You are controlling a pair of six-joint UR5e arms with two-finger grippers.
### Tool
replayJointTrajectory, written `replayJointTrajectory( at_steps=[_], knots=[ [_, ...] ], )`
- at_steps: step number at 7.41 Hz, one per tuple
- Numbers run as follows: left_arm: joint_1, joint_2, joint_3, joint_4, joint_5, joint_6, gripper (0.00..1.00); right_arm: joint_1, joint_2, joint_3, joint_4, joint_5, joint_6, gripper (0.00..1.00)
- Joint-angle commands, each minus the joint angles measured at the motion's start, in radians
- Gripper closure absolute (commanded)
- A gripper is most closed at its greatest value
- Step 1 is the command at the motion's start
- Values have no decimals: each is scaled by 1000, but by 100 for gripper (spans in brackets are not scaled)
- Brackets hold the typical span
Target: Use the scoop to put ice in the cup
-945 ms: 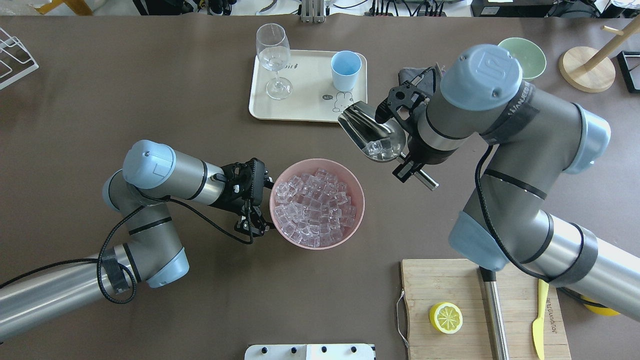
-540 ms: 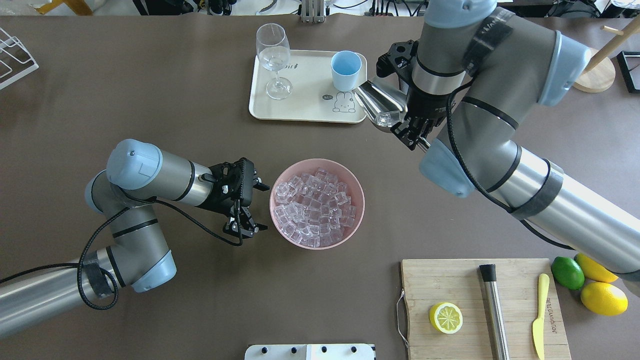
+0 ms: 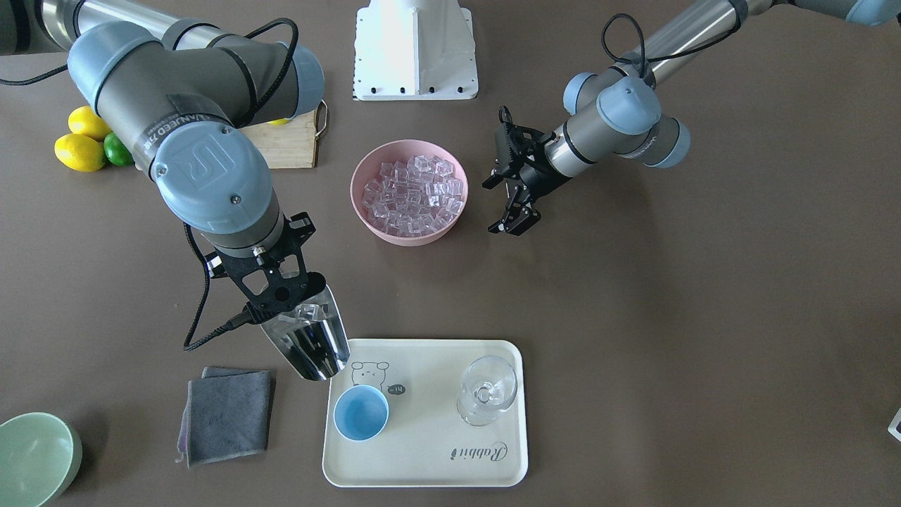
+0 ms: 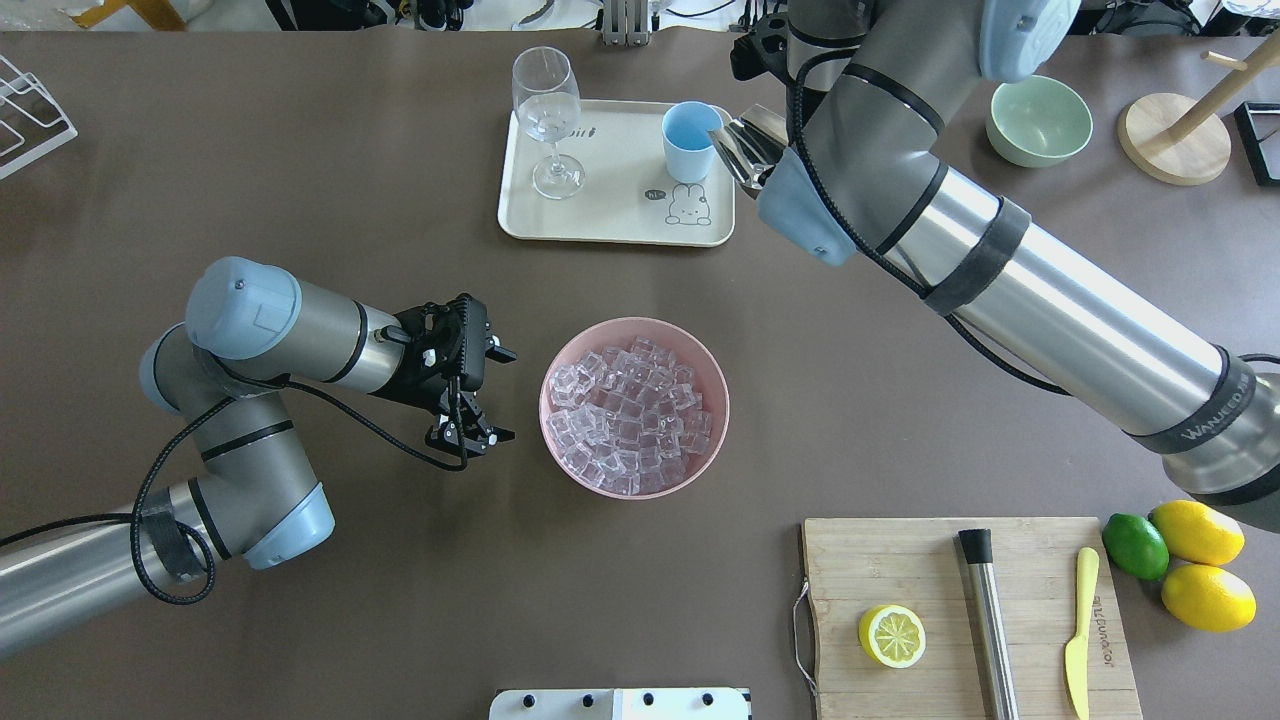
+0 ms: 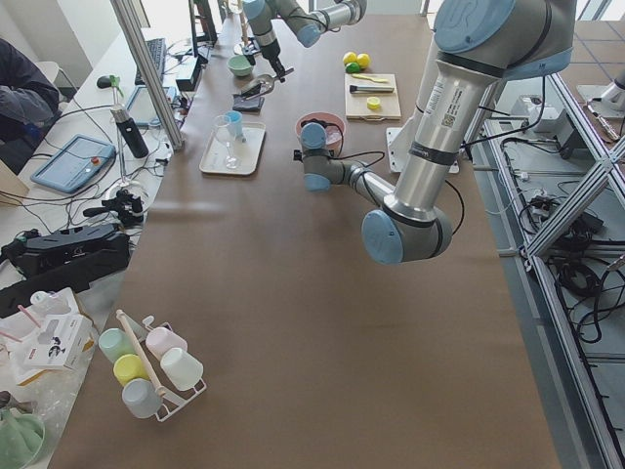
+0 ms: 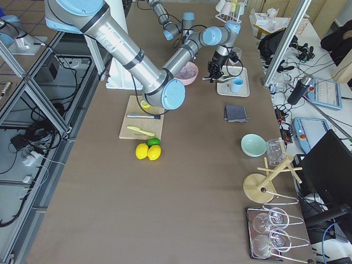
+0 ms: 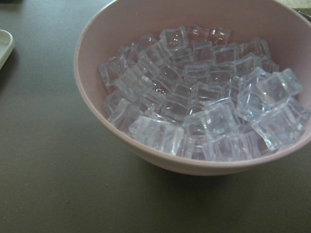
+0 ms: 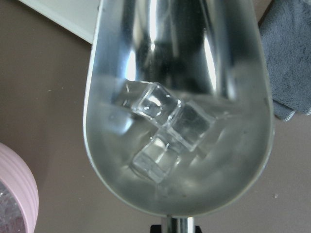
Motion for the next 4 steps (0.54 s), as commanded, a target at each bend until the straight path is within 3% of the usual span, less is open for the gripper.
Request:
replayJointTrajectory(
  at_steps=[1,4],
  knots=[
    [-10,4,-1,6,-4,0,3,19,148,-219,-42,7,-86,100],
    [-8,2,-4,6,-4,-5,3,19,238,-373,-84,4,-164,100]
  ],
)
